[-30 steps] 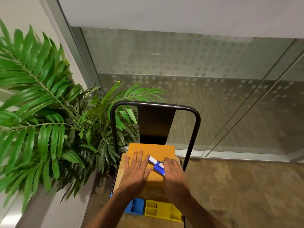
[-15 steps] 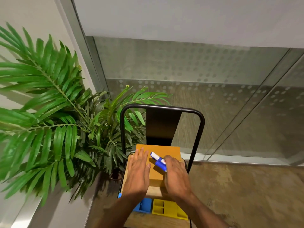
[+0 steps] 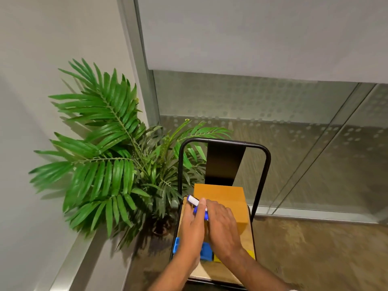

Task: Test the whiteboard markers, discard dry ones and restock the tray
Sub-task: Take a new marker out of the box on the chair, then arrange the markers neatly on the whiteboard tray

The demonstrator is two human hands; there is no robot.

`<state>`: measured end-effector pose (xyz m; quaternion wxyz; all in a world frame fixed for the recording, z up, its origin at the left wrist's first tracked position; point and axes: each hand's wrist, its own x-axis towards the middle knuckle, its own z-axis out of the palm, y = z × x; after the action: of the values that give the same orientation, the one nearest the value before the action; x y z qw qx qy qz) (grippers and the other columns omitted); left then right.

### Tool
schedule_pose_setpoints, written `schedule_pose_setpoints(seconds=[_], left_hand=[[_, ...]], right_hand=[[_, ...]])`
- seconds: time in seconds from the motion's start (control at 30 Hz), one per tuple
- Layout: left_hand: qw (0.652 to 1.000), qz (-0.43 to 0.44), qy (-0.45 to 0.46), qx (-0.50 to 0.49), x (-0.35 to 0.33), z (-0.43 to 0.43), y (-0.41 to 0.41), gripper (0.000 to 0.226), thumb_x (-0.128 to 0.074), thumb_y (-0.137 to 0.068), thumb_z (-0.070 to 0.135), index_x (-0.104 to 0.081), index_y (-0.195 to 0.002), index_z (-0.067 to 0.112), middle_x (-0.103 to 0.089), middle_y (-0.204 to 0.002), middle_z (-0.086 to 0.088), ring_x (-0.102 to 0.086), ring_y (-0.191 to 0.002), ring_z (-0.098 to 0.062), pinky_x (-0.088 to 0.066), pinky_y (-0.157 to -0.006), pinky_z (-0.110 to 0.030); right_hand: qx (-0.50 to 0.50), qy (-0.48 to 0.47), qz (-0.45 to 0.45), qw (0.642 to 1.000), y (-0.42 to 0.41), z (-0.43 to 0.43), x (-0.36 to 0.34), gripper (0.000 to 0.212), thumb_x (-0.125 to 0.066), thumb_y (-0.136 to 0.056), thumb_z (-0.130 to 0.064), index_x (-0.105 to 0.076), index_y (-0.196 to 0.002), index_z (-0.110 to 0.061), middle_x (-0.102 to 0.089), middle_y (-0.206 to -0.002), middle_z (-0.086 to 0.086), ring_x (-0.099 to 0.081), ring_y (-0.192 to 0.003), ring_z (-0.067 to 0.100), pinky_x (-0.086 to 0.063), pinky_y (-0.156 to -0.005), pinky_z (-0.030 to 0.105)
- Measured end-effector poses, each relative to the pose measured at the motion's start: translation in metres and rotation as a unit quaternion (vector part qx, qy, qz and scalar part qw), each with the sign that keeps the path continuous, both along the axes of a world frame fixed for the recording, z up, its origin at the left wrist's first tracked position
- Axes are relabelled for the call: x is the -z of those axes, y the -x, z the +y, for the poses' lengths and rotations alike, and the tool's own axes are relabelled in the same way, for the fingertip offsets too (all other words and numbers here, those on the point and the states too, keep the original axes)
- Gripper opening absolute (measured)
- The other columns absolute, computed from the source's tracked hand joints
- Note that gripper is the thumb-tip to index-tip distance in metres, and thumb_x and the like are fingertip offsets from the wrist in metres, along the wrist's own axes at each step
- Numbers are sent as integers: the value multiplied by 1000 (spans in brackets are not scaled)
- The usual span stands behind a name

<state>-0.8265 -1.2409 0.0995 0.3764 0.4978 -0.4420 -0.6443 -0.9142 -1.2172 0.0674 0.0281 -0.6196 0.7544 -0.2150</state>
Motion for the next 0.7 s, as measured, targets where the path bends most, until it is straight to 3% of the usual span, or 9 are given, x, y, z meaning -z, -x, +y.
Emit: schedule_pose_setpoints(seconds=[0.1, 0.27, 0.4, 0.53, 0.7], left_hand=[[997, 14, -52, -49, -6, 16, -8, 40, -61, -97, 48, -65, -106, 10, -75, -94, -13, -73, -89, -19, -58, -84, -36], [984, 42, -90, -146, -19, 53, -19, 48, -56, -101, 47, -68, -102, 0, -76, -94, -19, -75, -89, -28, -59, -81, -39], [967, 47, -108, -227, -28, 91, -28, 53, -58, -100, 50, -70, -99, -1, -77, -86, -15, -76, -83, -27, -58, -74, -38], [947, 73, -126, -286, -40, 138, -40, 43, -59, -102, 41, -72, -98, 0, -78, -82, -13, -75, -81, -25, -57, -72, -34], [912, 137, -144, -358, -42, 189, -59, 36, -64, -100, 35, -71, -99, 0, -78, -83, -12, -75, -85, -27, -56, -73, -36]], right_hand=[[-26, 15, 45, 999, -17, 9, -5, 28, -58, -92, -15, -52, -119, -21, -54, -97, -7, -50, -83, 15, -45, -74, 31], [-82, 2, 120, 989, -40, 31, -17, 32, -41, -97, -16, -46, -128, -14, -50, -104, 1, -46, -89, 21, -42, -76, 38], [-146, 12, 133, 980, -54, 64, -26, 28, -46, -97, -17, -50, -124, -14, -52, -102, 4, -46, -88, 22, -43, -74, 39], [-197, 2, 124, 973, -67, 104, -29, 29, -50, -96, -19, -49, -125, -15, -52, -107, 3, -45, -93, 21, -45, -80, 40], [-247, 16, 115, 962, -85, 154, -44, 34, -62, -90, -25, -53, -122, -16, -56, -102, 2, -53, -89, 21, -48, -73, 38]])
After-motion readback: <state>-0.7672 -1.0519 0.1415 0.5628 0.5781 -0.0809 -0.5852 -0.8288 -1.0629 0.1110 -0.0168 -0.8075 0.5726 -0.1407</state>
